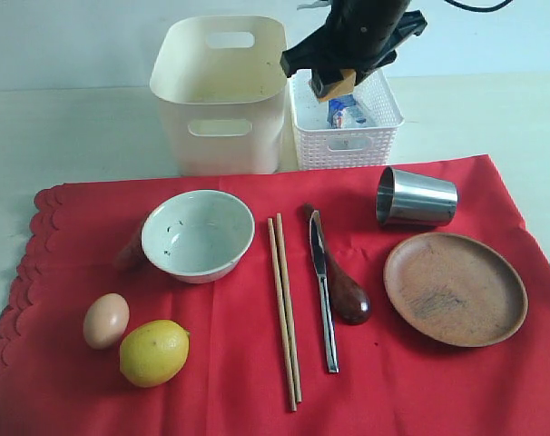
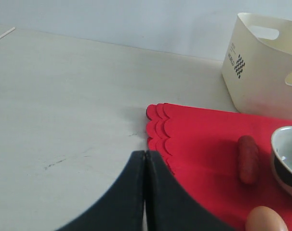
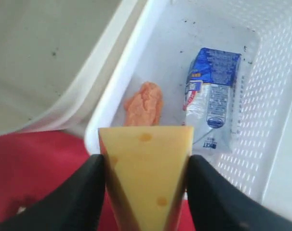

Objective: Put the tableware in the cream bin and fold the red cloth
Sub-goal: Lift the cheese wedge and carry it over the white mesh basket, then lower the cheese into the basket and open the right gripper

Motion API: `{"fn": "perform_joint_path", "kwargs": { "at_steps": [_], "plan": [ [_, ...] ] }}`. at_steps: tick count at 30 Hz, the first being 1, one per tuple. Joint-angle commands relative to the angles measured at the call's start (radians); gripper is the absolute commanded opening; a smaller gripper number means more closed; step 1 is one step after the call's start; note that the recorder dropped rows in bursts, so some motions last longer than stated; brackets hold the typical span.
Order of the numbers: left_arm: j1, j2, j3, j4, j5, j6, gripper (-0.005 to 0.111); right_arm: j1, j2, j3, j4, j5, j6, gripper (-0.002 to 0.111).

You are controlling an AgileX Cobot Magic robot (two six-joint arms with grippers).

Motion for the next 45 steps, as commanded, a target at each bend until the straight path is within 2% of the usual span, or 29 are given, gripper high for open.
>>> {"fn": "perform_joint_path", "kwargs": {
  "at_steps": [1, 12, 27, 33, 40, 45],
  "plan": [
    [-0.004, -0.006, 0.0, 0.001, -0.01, -0.002, 0.0, -0.043, 0.068, -0.068, -0.008, -0.033, 0.037, 0.0],
    [-0.004, -0.006, 0.0, 0.001, -0.011, -0.002, 0.0, -0.07, 0.224, -0.209, 0.046, -0.048, 0.047, 0.0],
    [-0.004, -0.006, 0.0, 0.001, -0.011, -0.002, 0.0, -0.07, 0.296, -0.226, 0.062, -0.041, 0.047, 0.001],
    [-0.004, -0.006, 0.0, 0.001, -0.011, -0.002, 0.0, -0.07, 0.297, -0.226, 0.062, -0.023, 0.047, 0.022],
    [-0.004, -0.006, 0.0, 0.001, -0.011, -0.002, 0.0, -0.07, 0.295, -0.226, 0.059, 0.013, 0.047, 0.053],
    [-0.004, -0.006, 0.0, 0.001, -0.011, -0.002, 0.0, -0.07, 0.283, -0.226, 0.059, 0.032, 0.047, 0.066]
  ]
}}
